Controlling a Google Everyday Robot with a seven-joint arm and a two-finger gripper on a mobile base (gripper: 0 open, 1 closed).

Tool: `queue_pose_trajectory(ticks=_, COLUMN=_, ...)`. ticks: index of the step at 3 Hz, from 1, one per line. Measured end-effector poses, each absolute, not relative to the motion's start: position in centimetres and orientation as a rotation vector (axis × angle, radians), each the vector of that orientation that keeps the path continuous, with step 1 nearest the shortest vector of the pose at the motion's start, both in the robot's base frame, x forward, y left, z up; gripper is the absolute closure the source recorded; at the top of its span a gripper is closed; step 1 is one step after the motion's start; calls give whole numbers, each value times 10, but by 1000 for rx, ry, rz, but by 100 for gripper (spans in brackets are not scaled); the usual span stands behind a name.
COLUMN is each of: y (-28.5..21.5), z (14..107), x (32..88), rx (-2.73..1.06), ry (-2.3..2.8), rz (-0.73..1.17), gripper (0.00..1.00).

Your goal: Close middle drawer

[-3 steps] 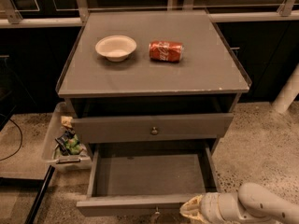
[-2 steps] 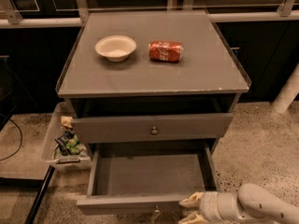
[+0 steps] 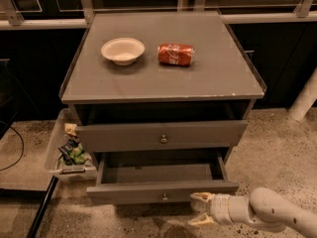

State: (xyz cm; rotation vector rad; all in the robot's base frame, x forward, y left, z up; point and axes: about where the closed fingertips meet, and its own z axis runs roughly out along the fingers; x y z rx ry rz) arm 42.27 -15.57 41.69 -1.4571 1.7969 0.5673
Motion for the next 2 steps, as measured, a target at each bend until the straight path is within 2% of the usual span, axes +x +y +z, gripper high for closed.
queue_pose_trajectory(ticks=2, y=-165, z=416, x=506, rx=-1511, ry=1782, rz=473, gripper=84)
